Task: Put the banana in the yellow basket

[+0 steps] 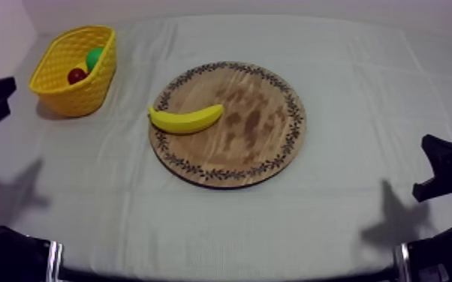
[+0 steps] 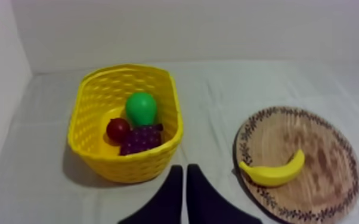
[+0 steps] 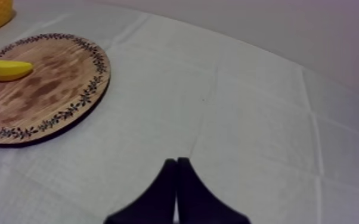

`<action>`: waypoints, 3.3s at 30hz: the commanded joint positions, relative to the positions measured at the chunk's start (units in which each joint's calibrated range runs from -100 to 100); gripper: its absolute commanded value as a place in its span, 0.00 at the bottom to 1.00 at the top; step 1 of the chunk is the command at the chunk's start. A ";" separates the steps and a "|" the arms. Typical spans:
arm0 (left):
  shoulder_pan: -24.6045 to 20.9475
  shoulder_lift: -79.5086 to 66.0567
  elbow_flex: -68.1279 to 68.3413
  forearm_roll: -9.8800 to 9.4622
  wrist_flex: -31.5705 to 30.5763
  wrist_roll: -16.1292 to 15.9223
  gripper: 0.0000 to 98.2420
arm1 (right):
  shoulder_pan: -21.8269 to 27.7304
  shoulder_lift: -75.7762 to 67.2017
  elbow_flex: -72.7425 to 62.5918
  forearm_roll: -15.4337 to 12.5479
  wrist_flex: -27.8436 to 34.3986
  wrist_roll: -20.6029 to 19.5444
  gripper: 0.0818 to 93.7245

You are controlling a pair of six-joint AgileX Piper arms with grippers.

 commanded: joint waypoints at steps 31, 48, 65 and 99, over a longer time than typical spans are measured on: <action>15.02 66.81 -64.07 -1.17 36.99 -15.41 0.00 | 0.00 0.03 -0.03 0.00 0.00 0.01 0.00; 17.70 72.55 -61.18 -1.35 37.79 -17.92 0.59 | 0.00 0.03 -0.03 0.00 0.00 0.01 0.00; 19.44 80.19 -57.52 -2.32 36.37 -18.23 0.76 | 0.00 0.03 -0.03 0.00 0.00 0.01 0.00; 21.79 104.36 -62.52 0.88 30.88 -20.97 0.62 | 0.00 0.03 -0.03 0.00 0.00 0.01 0.00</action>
